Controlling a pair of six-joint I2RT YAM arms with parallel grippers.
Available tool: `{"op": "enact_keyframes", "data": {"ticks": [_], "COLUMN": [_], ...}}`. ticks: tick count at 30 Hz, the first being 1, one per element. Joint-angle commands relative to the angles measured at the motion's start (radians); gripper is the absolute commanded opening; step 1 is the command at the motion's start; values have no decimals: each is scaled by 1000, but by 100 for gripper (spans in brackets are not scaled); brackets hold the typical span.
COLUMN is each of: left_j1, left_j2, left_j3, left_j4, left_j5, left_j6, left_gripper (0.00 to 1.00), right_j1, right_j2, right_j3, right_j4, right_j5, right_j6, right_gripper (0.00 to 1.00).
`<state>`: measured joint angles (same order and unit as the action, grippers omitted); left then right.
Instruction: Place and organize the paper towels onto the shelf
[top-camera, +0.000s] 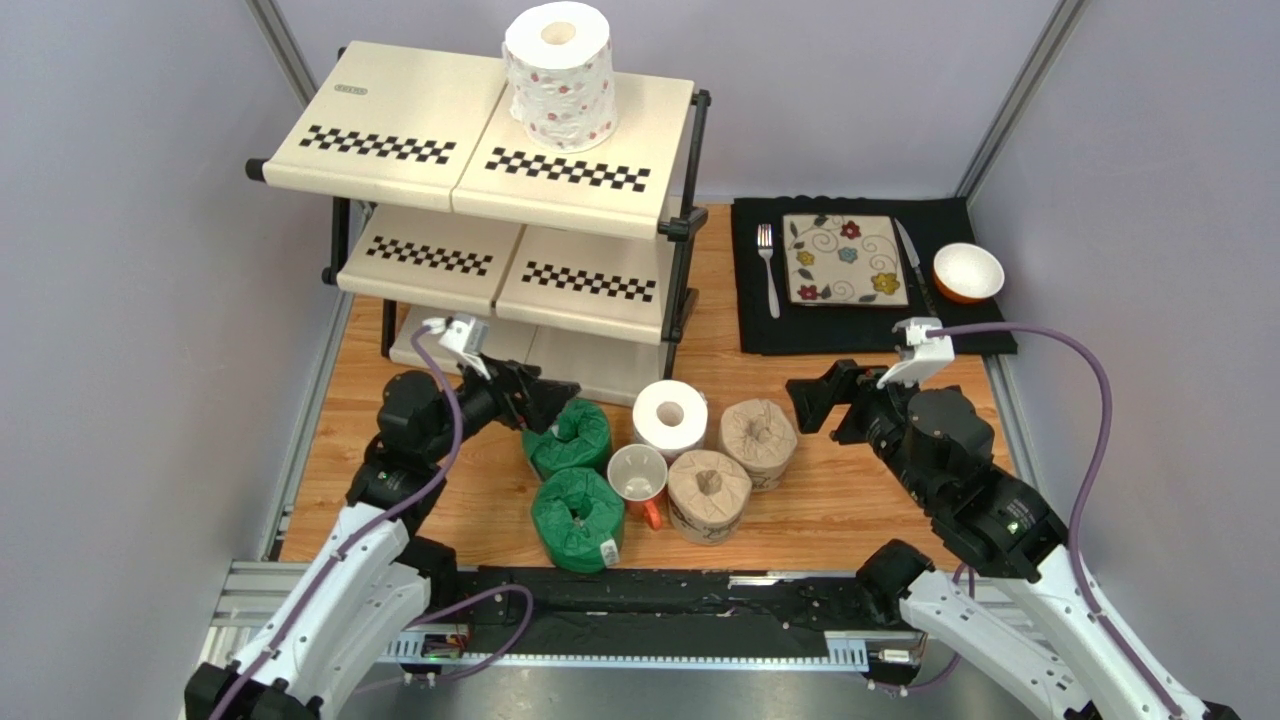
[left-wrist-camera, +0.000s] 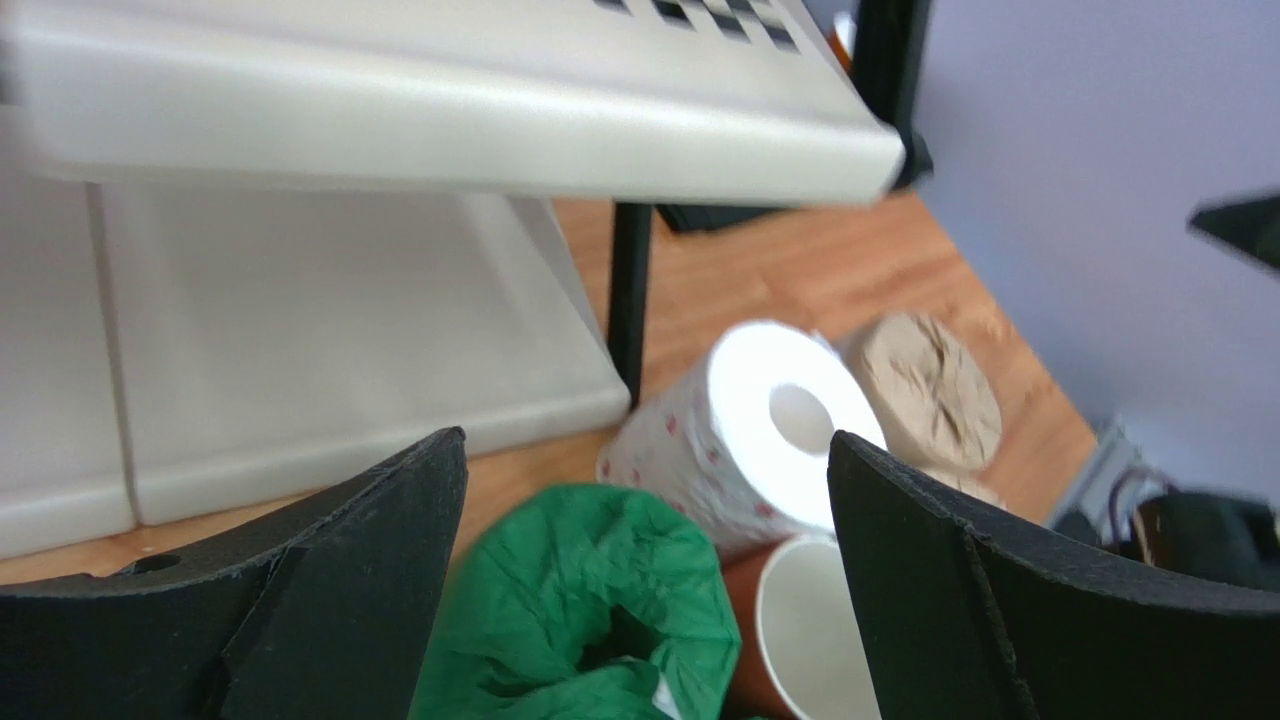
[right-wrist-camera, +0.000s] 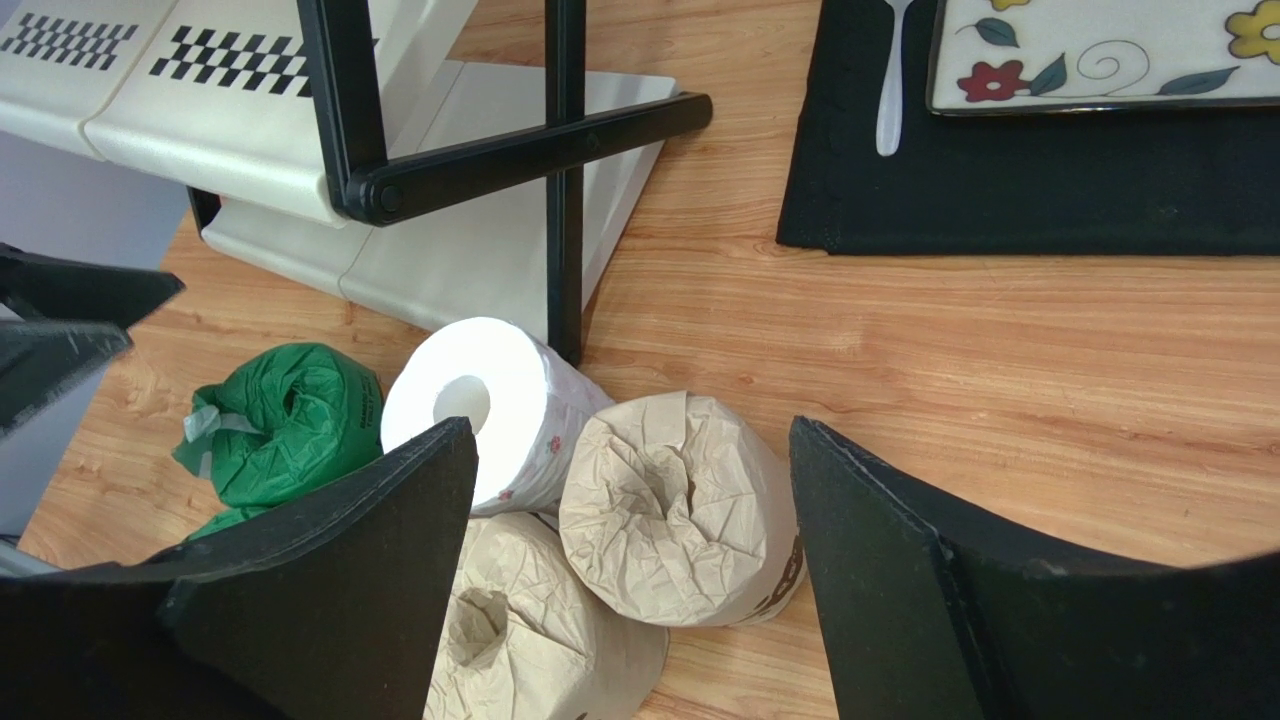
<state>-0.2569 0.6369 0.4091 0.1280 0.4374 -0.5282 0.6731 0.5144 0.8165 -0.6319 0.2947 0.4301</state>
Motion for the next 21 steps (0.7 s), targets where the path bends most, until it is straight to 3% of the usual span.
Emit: {"op": "enact_keyframes", "data": {"ticks": [1,5,21], "left_j1": [-163,-300,-444], "left_j2": [58,132,429], "left_j3": [63,82,151], "left_j4": [-51,-39,137], "left_j5": [3,-94,-241], "left_j6": [146,221,277], "left_gripper": [98,98,98], "right_j1": [3,3,3], "right_j2": [-19,-13,-47], "right_j3": [-13,-20,-16], "right_j4": [1,3,-54], "right_j5": [35,31,58], "right_j6": [24,35,50], "right_gripper": [80,80,80]}}
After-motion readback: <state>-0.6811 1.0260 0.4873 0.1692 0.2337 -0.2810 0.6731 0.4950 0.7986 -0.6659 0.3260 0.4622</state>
